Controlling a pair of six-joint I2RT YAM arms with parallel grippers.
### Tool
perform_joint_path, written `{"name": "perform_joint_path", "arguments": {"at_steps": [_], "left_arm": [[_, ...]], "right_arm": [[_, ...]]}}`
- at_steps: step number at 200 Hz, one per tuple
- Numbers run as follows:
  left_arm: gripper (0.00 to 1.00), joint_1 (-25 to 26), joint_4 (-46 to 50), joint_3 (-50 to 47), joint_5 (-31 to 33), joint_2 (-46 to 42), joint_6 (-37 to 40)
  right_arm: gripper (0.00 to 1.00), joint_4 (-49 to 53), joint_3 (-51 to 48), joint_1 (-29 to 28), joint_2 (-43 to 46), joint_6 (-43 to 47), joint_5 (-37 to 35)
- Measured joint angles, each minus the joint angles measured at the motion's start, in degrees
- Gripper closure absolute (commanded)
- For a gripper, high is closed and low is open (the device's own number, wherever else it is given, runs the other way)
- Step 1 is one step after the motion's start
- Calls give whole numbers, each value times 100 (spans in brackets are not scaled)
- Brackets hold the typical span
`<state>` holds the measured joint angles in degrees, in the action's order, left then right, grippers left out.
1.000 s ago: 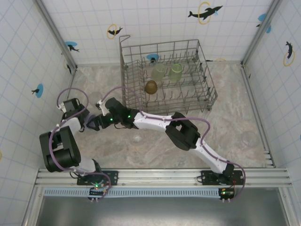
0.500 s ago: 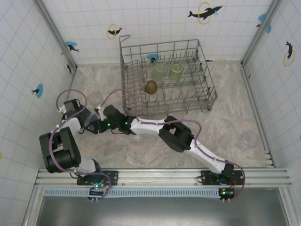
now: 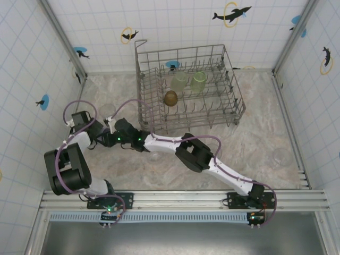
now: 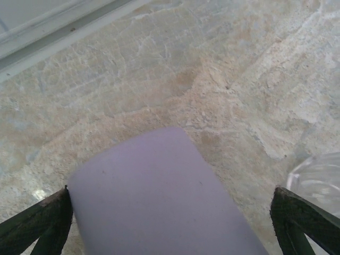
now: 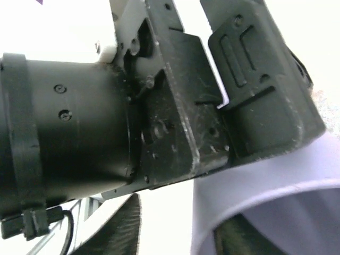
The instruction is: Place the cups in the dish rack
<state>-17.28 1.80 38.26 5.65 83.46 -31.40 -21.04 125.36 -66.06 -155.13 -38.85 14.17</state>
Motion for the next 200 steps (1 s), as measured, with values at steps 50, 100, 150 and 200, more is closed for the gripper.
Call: {"name": "perform_joint_path", "arguments": {"at_steps": [50, 100, 150, 200], "left_arm": [[3, 0, 358, 157, -52, -76, -31], [3, -26, 975, 468, 173, -264, 72], [3, -522, 1276, 890, 354, -568, 157], [3, -621, 1482, 1128, 385, -623, 153]], "right_arm": [[99, 26, 0, -9, -74, 39, -20], [100, -120, -315, -28, 33, 225, -15], [100, -114, -1862, -160, 1231, 520, -61], [100, 175, -2391, -256, 2208, 702, -101]]}}
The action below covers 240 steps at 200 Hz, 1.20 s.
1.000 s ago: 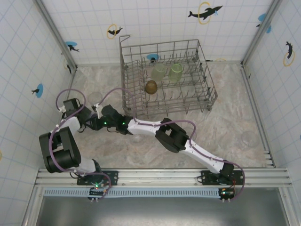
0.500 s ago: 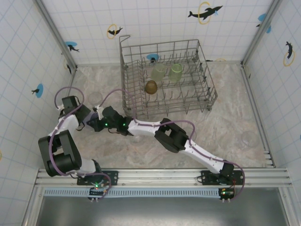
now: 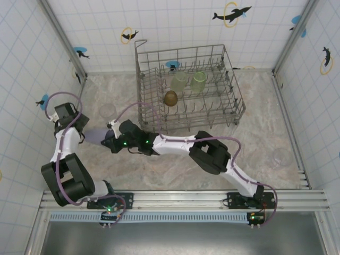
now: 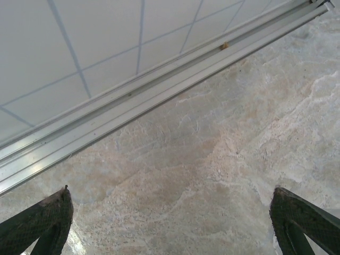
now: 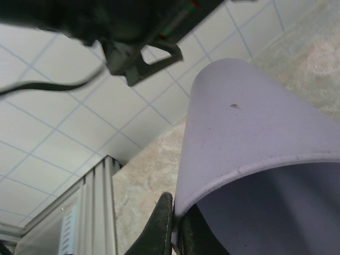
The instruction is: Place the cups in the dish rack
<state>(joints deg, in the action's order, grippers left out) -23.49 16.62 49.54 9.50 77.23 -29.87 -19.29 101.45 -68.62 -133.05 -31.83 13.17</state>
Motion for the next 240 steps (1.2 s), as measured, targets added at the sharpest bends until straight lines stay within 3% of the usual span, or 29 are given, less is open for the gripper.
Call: {"name": "perform_joint_path", "arguments": {"at_steps": [109, 165, 212, 240], "left_arm": [[3, -96, 120, 199, 9, -382, -13], [3, -96, 116, 203, -76, -496, -20], [3, -92, 11, 203, -564, -527, -293], [2, 267, -114, 205, -678, -525, -474]], "right_arm": [[100, 640, -129, 144, 966, 688, -271], [100, 1080, 116, 549, 1464, 1016, -289], [100, 1298, 898, 911, 1554, 1097, -251], [100, 1443, 914, 1224, 1755, 1134, -254]]}}
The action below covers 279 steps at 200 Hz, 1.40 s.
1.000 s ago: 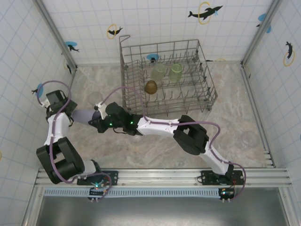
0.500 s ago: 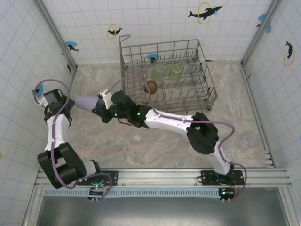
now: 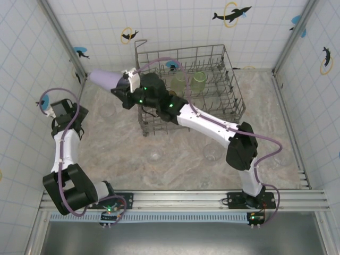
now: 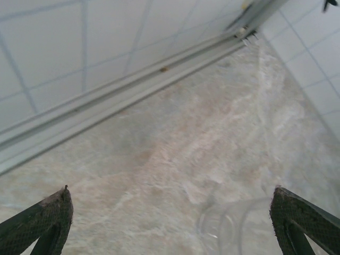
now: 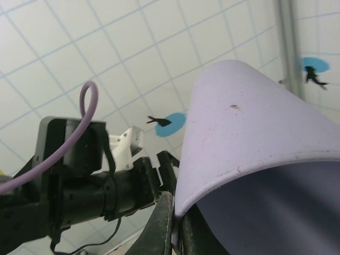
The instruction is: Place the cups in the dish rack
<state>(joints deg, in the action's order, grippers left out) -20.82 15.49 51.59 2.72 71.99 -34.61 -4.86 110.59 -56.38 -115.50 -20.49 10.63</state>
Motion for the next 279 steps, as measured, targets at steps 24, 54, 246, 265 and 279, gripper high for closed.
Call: {"name": "perform_joint_path", "arguments": {"at_steps": [24, 54, 246, 265, 279], "left_arm": [[2, 367, -59, 9, -107, 0, -151], [2, 728, -105, 59, -129, 2, -317], [2, 3377, -20, 4127, 11, 2413, -647], [2, 3585, -70, 4656, -236, 2830, -741], [2, 3779, -96, 5056, -407, 3171, -772]], "right_arm": [[100, 188, -90, 367, 236, 2, 15], [100, 232, -710, 828, 798, -2, 15], [100, -1495, -5541, 3751, 3289, -468, 2052], [100, -1836, -5707, 3954, 3329, -625, 2380], [100, -2072, -5766, 4083, 3348, -737, 2597]]}}
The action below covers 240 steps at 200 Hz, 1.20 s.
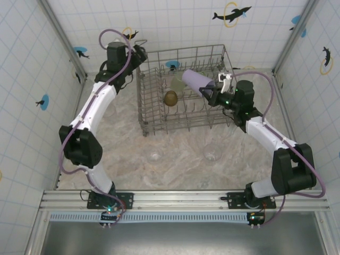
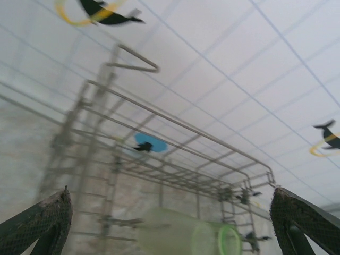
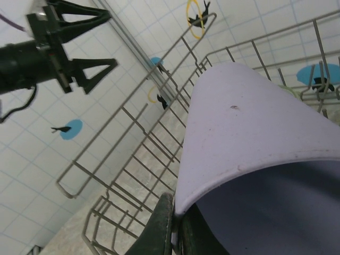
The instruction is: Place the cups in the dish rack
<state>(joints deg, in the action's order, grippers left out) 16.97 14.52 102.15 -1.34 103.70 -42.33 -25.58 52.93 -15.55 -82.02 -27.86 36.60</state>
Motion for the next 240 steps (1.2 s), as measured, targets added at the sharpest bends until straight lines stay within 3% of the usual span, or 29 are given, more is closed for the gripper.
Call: {"name": "perform_joint_path", "arguments": {"at_steps": [36, 87, 153, 240], "left_arm": [[2, 538, -66, 693, -557, 732, -173], [2, 1003, -424, 732, -1394, 1198, -627], [2, 1102, -870, 730, -2031, 1307, -1180], [2, 1187, -1279, 612, -2354, 1314, -1506]], "right_arm": [[100, -553, -101, 201, 50, -205, 415], [100, -1012, -221, 319, 98, -402, 789], [100, -1263, -164, 356, -138, -520, 994], [100, -1602, 7, 356, -363, -629, 997]]}}
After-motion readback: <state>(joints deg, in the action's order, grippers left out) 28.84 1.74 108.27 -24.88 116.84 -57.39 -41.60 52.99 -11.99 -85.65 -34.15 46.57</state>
